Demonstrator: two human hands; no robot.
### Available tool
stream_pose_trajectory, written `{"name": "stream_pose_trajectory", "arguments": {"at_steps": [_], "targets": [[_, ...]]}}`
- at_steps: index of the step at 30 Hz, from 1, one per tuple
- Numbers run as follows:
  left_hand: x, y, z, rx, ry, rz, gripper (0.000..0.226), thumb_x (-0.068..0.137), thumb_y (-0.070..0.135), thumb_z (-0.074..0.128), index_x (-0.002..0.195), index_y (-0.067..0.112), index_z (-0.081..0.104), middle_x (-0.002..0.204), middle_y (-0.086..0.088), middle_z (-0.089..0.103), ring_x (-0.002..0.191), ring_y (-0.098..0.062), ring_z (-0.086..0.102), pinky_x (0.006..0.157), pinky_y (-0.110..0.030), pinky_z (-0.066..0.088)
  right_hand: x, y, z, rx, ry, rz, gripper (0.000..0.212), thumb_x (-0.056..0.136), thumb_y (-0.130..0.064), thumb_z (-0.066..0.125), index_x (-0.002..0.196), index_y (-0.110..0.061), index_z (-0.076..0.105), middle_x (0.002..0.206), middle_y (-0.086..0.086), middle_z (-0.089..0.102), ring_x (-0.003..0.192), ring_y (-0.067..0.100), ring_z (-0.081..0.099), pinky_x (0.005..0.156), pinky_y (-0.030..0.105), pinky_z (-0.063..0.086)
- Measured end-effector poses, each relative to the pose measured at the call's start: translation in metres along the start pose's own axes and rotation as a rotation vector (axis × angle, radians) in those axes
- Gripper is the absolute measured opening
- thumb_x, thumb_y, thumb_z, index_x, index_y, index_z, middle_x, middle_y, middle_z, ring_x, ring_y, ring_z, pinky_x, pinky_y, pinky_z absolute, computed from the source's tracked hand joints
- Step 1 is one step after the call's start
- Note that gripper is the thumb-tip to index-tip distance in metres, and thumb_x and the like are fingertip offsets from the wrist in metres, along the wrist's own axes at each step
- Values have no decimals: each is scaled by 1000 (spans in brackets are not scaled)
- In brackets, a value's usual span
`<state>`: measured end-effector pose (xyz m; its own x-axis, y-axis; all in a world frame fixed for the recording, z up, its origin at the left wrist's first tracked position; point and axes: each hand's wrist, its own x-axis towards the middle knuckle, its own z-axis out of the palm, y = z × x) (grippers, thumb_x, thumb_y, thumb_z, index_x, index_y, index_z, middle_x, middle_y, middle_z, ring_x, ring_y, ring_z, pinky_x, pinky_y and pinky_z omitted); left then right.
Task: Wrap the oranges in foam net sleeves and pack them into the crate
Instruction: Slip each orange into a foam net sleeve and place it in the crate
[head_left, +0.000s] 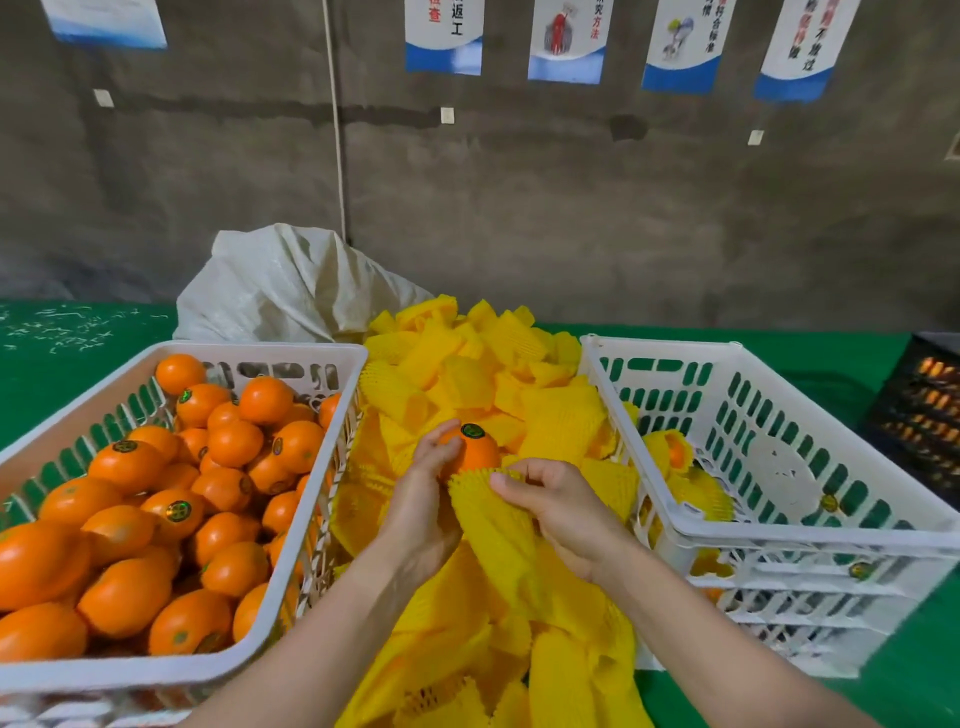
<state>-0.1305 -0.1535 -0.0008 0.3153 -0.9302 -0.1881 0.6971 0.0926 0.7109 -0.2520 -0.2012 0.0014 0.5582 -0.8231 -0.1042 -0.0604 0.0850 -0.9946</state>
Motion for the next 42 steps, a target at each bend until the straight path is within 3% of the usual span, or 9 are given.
{"name": "stream_pose_trajectory", "arguments": {"at_steps": [4, 7, 11, 15, 18, 22, 33, 36, 42], "targets": [[1, -10, 8, -72, 93, -1, 40, 98, 16, 45, 137, 5, 43, 112, -21, 60, 93, -31, 59, 80, -41, 47, 2, 12, -10, -664, 349, -555, 14, 79, -19, 73, 83, -6, 67, 96, 0, 50, 98, 14, 45, 84, 21, 35], [1, -12, 7, -52, 105, -27, 48, 94, 21, 52, 136, -1, 44, 125, -27, 55, 106, -36, 57, 85, -44, 47, 6, 17, -14, -833, 315, -906, 17, 81, -24, 65, 81, -7, 66, 88, 1, 55, 95, 13, 43, 83, 22, 34], [5, -8, 3, -85, 121, -24, 48, 91, 25, 57, 137, 15, 44, 123, -22, 59, 108, -38, 59, 92, -52, 47, 13, 20, -13, -564, 75, -686, 9, 92, -32, 50, 90, -26, 55, 79, -19, 52, 78, 9, 51, 71, 25, 39], [10, -1, 2, -172, 139, -11, 32, 95, 33, 50, 125, 22, 53, 96, -19, 66, 82, -33, 63, 75, -46, 52, 19, 24, -8, -195, -203, -408, 13, 96, -9, 46, 87, -18, 50, 65, 1, 44, 56, 9, 40, 53, 27, 31], [11, -1, 2, -185, 133, -34, 30, 97, 38, 44, 121, 22, 54, 100, -20, 65, 92, -35, 62, 81, -48, 50, 27, 21, -5, -179, -284, -391, 15, 93, -3, 46, 85, -15, 49, 71, -2, 47, 58, -2, 45, 57, 17, 37], [9, -5, -2, -156, 149, -32, 23, 98, 28, 45, 115, 25, 60, 117, -18, 61, 113, -39, 57, 91, -52, 46, 34, 21, -6, -200, -192, -408, 10, 92, -16, 52, 83, -16, 48, 67, -2, 47, 53, -2, 44, 55, 22, 36], [-12, -25, -3, 183, -50, 108, 48, 74, 33, 66, 120, 21, 56, 108, -5, 69, 100, -22, 65, 91, -42, 50, 23, 29, -10, -366, 158, -542, 9, 91, -44, 46, 86, -38, 50, 59, -10, 52, 54, 4, 44, 52, 40, 36], [-17, -28, -11, 264, -116, 174, 70, 59, 36, 77, 124, 24, 53, 111, -3, 68, 99, -19, 67, 88, -39, 54, 18, 32, -11, -337, 164, -549, 17, 85, -49, 42, 87, -34, 49, 58, -15, 53, 51, 2, 42, 50, 33, 32], [-10, -30, -15, 234, -86, 188, 45, 79, 47, 48, 120, 28, 53, 109, -2, 70, 99, -19, 68, 82, -38, 55, 13, 27, -2, -462, 277, -767, 43, 95, -51, 34, 90, -13, 54, 53, -15, 39, 45, -4, 43, 45, 12, 27]]}}
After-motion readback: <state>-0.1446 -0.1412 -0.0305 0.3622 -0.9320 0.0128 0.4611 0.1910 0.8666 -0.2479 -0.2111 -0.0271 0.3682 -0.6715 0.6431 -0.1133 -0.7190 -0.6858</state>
